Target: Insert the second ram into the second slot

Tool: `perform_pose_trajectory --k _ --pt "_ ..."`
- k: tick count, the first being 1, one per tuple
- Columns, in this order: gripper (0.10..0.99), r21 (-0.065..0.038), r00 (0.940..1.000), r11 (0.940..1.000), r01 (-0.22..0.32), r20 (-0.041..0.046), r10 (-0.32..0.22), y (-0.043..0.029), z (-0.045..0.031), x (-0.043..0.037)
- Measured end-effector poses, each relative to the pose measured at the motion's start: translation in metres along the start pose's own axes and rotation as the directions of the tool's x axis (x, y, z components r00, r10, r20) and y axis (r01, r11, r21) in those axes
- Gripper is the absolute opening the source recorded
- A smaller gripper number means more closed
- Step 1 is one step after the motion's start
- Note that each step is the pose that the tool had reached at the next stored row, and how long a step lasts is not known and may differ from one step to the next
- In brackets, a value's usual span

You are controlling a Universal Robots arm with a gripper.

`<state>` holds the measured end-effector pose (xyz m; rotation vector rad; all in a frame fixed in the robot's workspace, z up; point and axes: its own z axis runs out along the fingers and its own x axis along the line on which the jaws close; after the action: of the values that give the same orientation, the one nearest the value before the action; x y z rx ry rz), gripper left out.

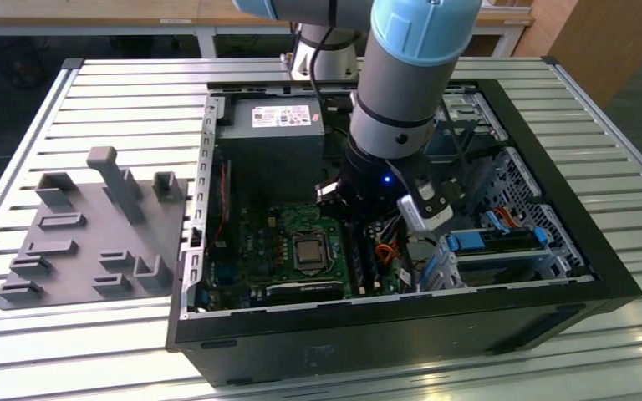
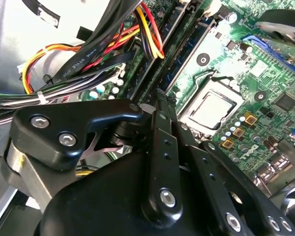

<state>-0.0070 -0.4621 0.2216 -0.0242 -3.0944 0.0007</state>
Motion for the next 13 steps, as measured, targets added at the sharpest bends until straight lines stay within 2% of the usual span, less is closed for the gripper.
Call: perform_pose_trajectory --k 10,13 --pt "0.106 0.002 1.0000 1.0000 0.000 -0.0006 0.000 -0.0002 0.0082 -0.0003" --pt "0.106 0.003 1.0000 1.0000 0.000 -0.0009 0.000 0.0002 0.0082 -0.0004"
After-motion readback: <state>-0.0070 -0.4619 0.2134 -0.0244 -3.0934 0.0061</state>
